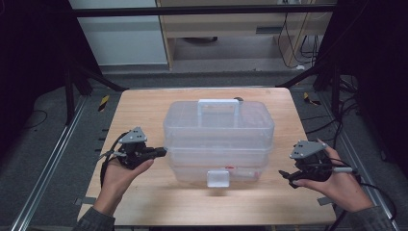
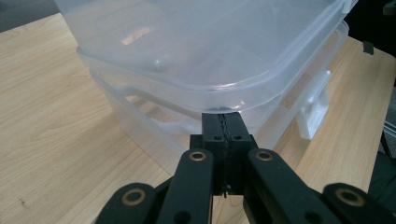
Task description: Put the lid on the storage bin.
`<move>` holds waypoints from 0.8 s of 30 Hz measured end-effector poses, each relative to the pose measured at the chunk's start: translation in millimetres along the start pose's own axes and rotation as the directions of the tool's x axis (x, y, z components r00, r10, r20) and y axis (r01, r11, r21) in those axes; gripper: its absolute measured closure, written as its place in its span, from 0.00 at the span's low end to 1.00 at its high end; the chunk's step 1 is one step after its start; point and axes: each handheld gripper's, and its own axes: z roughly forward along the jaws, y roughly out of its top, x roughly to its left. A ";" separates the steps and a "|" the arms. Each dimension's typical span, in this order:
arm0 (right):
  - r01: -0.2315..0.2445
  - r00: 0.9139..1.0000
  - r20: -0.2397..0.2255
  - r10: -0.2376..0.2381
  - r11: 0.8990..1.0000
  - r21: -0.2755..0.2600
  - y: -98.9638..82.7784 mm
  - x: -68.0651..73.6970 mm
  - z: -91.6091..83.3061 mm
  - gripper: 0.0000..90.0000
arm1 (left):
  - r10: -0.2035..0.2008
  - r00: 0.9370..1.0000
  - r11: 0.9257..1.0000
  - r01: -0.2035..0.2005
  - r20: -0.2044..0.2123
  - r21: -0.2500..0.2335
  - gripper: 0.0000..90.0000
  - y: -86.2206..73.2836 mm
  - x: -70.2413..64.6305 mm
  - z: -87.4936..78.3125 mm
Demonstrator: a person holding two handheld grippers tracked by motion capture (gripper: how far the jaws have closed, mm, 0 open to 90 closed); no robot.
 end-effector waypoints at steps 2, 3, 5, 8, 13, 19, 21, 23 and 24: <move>-0.002 1.000 -0.001 0.002 1.000 0.003 -0.7 -0.4 0.4 0.08 | -0.004 1.000 1.000 0.004 0.000 0.000 1.00 -1.2 -0.6 0.7; -0.004 1.000 0.001 0.004 1.000 0.002 -1.0 -0.5 0.5 0.08 | -0.004 1.000 1.000 0.004 0.000 0.000 1.00 -1.6 -0.7 0.9; -0.006 1.000 0.001 0.006 1.000 0.001 -1.4 -0.6 0.7 0.08 | -0.005 1.000 1.000 0.005 0.002 0.003 1.00 -2.5 -0.9 1.3; -0.007 1.000 0.005 0.007 1.000 0.002 -2.7 -0.6 1.7 0.08 | -0.008 1.000 1.000 0.008 0.000 0.007 1.00 -5.0 -1.1 2.6; -0.011 1.000 0.004 0.011 1.000 0.005 -5.2 -0.3 3.5 0.08 | -0.004 1.000 1.000 0.004 0.003 0.019 1.00 -9.6 -1.8 4.8; -0.011 1.000 0.005 0.011 1.000 0.008 -6.4 -0.5 5.0 0.08 | -0.016 1.000 1.000 0.015 0.010 0.025 1.00 -15.6 -2.4 8.2; -0.011 1.000 0.007 0.011 1.000 0.009 -7.1 -0.5 6.9 0.08 | -0.015 1.000 0.999 0.015 0.013 0.031 1.00 -17.3 -2.3 9.2; -0.010 1.000 0.009 0.010 1.000 0.014 -7.6 -0.2 8.3 0.08 | -0.019 1.000 0.999 0.018 0.014 0.027 1.00 -17.9 -2.3 9.3; -0.010 1.000 0.009 0.010 1.000 0.014 -7.6 -0.2 8.3 0.08 | -0.019 1.000 0.999 0.018 0.014 0.027 1.00 -17.9 -2.3 9.3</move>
